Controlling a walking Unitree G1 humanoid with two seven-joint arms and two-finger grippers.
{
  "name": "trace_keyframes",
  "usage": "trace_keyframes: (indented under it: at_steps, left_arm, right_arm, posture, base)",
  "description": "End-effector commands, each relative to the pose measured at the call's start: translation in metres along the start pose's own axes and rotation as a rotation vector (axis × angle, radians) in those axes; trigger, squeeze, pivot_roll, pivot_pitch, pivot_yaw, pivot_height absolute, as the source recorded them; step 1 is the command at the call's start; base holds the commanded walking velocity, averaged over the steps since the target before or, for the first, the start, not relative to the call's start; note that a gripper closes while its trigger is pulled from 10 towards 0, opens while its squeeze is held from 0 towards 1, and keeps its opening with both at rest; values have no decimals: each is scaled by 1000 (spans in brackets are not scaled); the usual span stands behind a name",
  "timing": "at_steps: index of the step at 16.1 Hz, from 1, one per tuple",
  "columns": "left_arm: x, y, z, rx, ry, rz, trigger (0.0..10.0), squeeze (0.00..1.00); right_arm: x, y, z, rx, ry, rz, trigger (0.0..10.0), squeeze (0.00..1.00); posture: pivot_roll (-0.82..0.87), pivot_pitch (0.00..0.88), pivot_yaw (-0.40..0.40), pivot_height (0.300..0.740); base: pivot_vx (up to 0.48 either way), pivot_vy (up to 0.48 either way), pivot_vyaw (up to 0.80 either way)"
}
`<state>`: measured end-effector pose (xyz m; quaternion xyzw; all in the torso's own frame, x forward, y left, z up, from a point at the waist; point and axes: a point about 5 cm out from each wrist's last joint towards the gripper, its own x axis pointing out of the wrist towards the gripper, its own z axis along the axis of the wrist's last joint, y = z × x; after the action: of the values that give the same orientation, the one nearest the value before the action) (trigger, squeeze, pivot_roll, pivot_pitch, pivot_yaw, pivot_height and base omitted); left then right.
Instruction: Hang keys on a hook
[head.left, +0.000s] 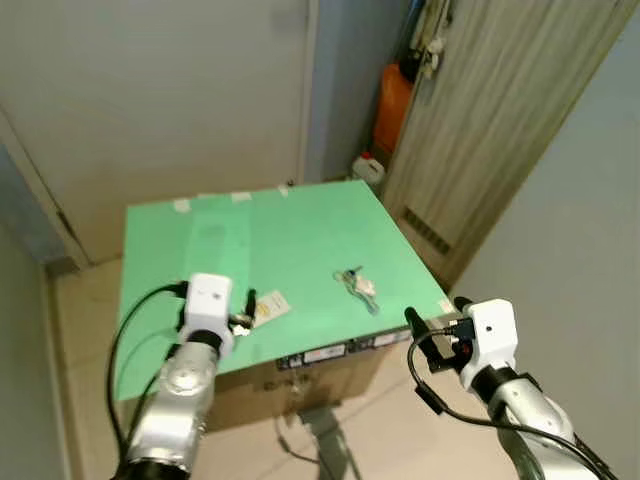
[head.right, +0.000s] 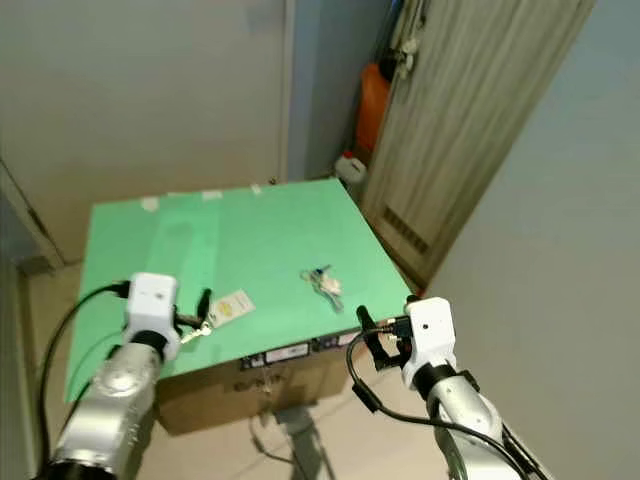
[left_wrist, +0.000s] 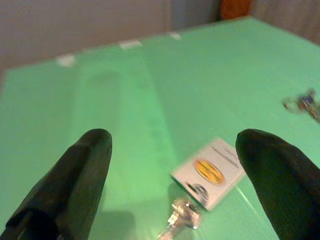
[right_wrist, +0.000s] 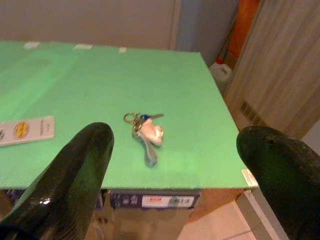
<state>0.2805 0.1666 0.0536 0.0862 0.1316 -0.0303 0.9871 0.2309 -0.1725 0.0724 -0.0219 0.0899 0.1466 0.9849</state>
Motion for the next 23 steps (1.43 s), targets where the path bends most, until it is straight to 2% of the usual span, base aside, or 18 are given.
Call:
trace_keyframes:
  at_steps: [1,3,7,9,13,15,17,20,23]
  left_arm:
    - [6,-9,0,38,-17,-18,10000,0]
    - [13,-11,-7,61,4,-11,10000,0]
    - [14,-5,-25,94,70,17,10000,0]
    - [14,-8,-31,70,83,17,10000,0]
    - [19,-13,-30,83,70,1,10000,0]
    - [22,-14,-26,102,55,3,10000,0]
    - [23,-13,-29,104,67,7,78,0]
    - [25,-15,-31,84,81,-6,0,0]
    - [25,-14,-37,45,120,-3,0,0]
  right_arm:
    - [-7,-9,6,-24,3,-9,10000,0]
    - [-18,-14,11,-55,17,-7,10000,0]
    - [-43,-24,14,-69,64,-31,10000,0]
    - [-49,-24,9,-68,97,-30,10000,0]
    - [-43,-18,-15,-56,146,-31,10000,0]
    - [-34,-11,-32,-46,173,-34,10000,0]
    - [-27,-11,-43,-41,187,-38,10000,0]
    - [-20,-11,-47,-44,185,-42,10000,0]
    - [-24,-18,-39,-59,160,-40,10000,0]
  posture:
    - [-150,132,-141,740]
    - [-188,148,-152,740]
    - [-242,196,-171,740]
    - [-250,215,-174,740]
    - [-261,219,-181,740]
    - [-261,214,-174,740]
    - [-261,206,-168,740]
    - [-261,196,-168,740]
    - [-259,194,-173,740]
  base:
    - [0,0,0]
    - [0,0,0]
    - [0,0,0]
    - [0,0,0]
    - [0,0,0]
    - [0,0,0]
    - [0,0,0]
    - [0,0,0]
    - [0,0,0]
